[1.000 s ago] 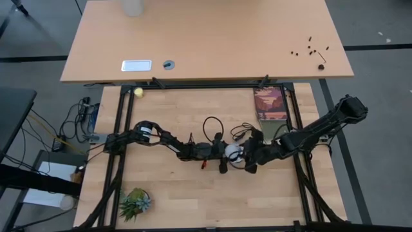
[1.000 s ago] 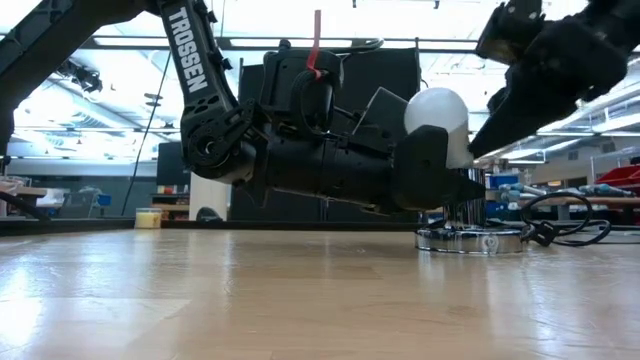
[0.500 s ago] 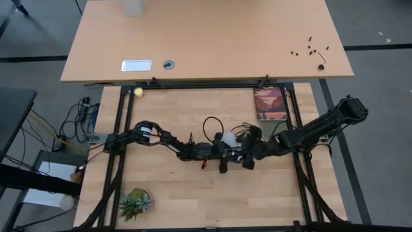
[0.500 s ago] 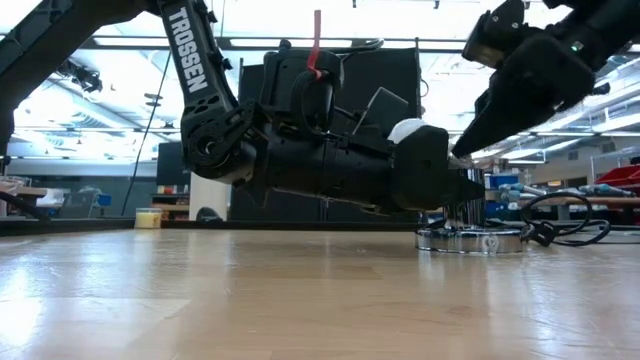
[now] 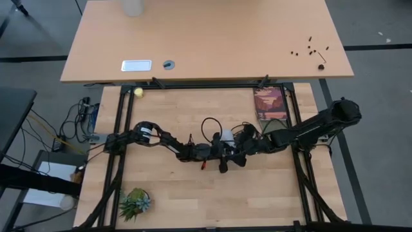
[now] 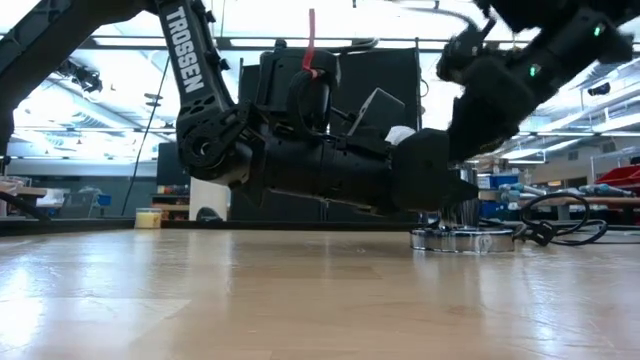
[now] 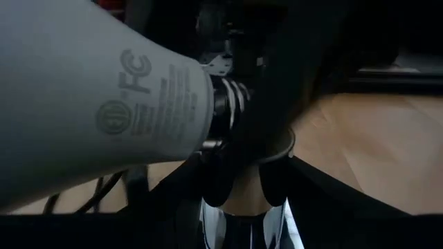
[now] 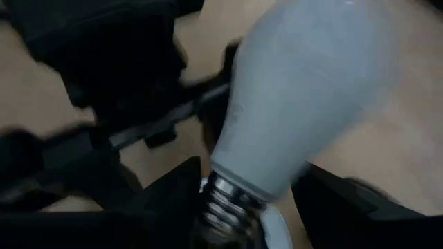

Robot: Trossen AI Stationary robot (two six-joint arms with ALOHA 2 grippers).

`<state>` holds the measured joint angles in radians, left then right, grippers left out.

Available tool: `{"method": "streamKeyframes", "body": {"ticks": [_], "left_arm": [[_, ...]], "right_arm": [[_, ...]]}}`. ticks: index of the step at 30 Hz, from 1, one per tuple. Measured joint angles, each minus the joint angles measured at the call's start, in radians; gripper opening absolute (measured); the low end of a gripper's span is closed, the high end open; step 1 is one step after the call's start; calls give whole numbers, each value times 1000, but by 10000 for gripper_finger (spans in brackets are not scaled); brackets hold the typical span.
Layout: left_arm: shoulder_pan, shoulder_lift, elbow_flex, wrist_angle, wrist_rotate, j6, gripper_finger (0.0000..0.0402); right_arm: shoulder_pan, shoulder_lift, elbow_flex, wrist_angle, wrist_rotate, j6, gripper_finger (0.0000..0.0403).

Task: Screw lightbulb
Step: Remove the lightbulb from the silver lamp

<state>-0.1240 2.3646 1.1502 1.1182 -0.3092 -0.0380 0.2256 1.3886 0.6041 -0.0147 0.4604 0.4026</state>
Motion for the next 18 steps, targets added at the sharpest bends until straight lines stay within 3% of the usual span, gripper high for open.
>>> {"method": "streamKeyframes", "body": {"ticks": [5,12,18], "left_arm": [[-1,0,2,-6,22,12,188],[-1,0,4,-11,20,12,188],[-2,-17,-20,-20,19,11,189]], "right_arm": [[-1,32,-2,39,-14,-1,211],[-1,-7,-5,37,-27,-37,106],[-3,-76,-5,28,-20,-81,103]]}}
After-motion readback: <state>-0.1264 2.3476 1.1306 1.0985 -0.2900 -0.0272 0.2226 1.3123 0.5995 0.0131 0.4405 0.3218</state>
